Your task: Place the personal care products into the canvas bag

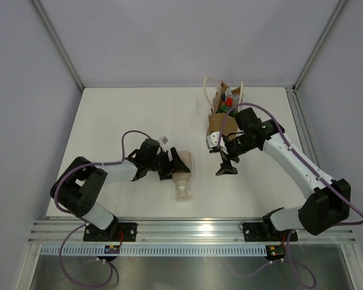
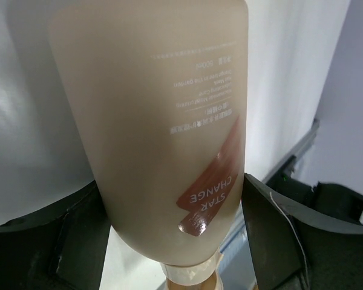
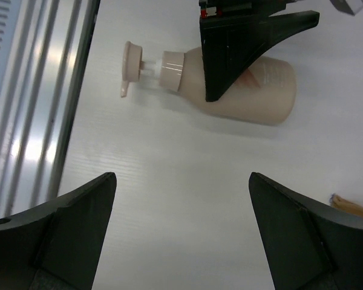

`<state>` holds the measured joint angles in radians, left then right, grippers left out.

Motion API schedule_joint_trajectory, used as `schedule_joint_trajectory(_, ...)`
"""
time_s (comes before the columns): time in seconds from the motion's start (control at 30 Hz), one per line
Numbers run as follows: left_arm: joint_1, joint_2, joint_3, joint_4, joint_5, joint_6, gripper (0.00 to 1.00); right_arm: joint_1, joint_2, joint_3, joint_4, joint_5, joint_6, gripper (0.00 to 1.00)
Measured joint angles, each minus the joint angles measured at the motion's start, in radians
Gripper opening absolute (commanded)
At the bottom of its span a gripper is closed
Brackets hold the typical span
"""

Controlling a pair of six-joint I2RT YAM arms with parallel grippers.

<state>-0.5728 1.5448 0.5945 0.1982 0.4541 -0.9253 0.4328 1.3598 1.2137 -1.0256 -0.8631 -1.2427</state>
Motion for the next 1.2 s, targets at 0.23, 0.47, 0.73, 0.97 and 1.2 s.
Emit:
schedule_joint_trajectory(0.23, 0.000, 0.055, 0.019, 0.029, 0.214, -0.013, 0.06, 0.021, 0.005, -0.064, 0.013, 0.064, -0.303, 1.00)
schedule_joint_trajectory(0.47, 0.000, 0.057, 0.022, 0.105, 0.370, -0.064, 0.06, 0.117, -0.026, -0.171, 0.176, 0.134, -0.364, 1.00)
schedule_joint_trajectory(0.73, -0.002, 0.077, 0.033, 0.187, 0.436, -0.120, 0.07, 0.247, 0.026, -0.179, 0.280, 0.169, -0.266, 1.00)
schedule_joint_trajectory(0.97, -0.002, 0.151, 0.027, 0.325, 0.434, -0.229, 0.07, 0.248, 0.024, -0.188, 0.367, 0.213, 0.092, 0.99)
schedule_joint_trajectory(1.2, -0.001, 0.166, 0.007, 0.461, 0.433, -0.347, 0.07, 0.272, -0.042, -0.287, 0.533, 0.277, 0.460, 1.00)
